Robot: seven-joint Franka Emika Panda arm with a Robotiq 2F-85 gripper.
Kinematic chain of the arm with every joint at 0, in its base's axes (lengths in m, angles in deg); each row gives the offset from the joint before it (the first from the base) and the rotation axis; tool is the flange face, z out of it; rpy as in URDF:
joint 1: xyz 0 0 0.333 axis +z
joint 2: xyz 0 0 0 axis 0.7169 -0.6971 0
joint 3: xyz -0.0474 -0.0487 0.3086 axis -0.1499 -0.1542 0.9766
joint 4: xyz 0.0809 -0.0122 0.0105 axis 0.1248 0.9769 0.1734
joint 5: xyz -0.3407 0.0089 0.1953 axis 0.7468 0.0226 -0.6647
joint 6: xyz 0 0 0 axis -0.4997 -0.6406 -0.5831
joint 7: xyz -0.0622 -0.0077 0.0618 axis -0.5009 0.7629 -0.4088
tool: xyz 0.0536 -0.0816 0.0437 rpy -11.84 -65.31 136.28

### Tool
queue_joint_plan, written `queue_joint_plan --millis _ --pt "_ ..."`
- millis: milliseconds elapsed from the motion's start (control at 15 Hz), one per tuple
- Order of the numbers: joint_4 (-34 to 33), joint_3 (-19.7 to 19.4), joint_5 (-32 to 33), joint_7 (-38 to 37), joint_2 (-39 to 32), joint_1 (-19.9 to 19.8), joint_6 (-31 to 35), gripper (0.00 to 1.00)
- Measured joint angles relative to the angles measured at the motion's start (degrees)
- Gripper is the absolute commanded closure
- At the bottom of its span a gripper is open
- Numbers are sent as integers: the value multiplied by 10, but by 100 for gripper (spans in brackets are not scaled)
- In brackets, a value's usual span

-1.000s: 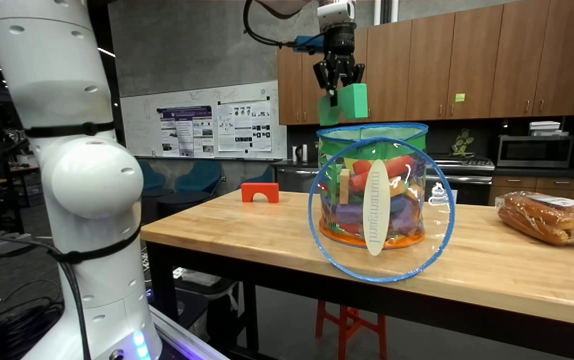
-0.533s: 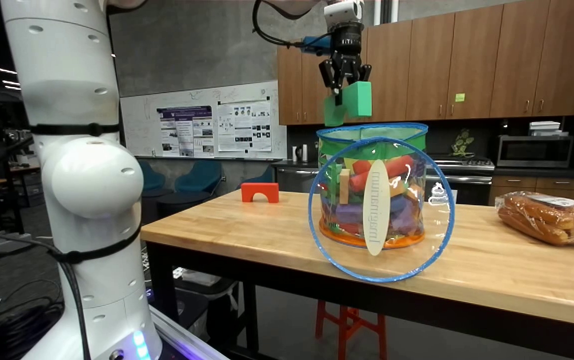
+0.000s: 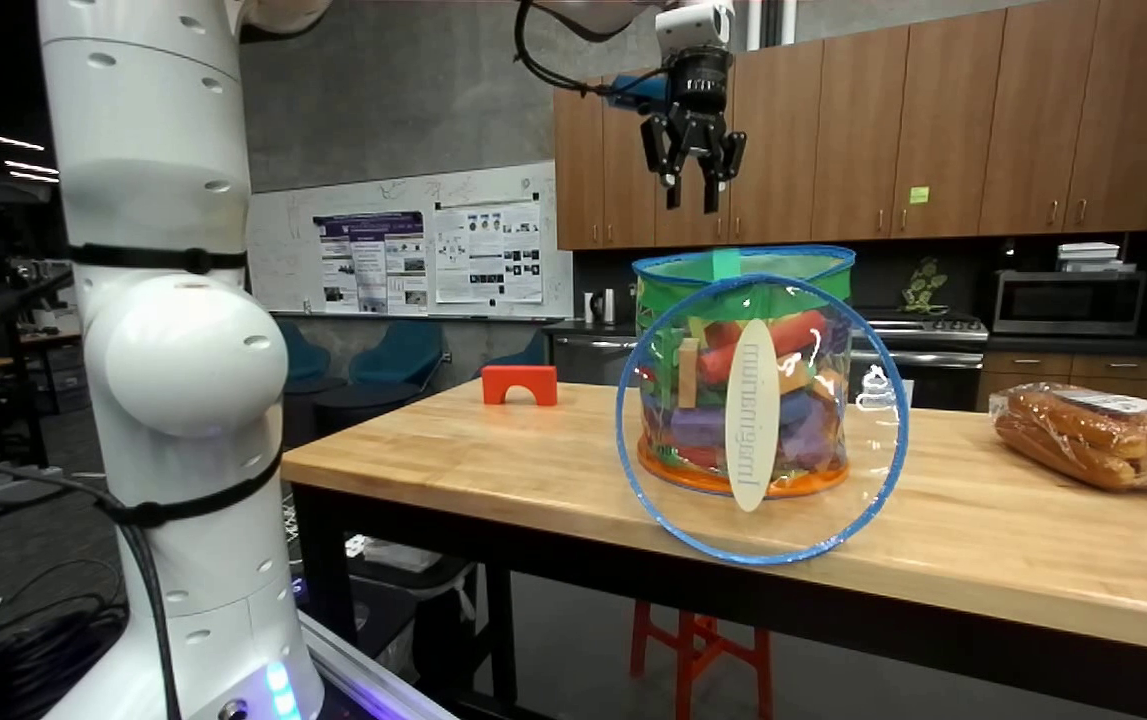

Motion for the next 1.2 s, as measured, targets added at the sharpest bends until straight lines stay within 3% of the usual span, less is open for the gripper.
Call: queue_joint_plan --millis 67,200,667,1000,1200 --pt "-5 0 0 0 -3 0 -3 5" --pt "-13 -1 0 0 -6 1 -6 0" --pt "-57 9 -1 26 -9 42 -6 0" --pt "-75 36 -2 73 -9 75 0 0" --pt "-57 65 -5 79 -12 100 37 0"
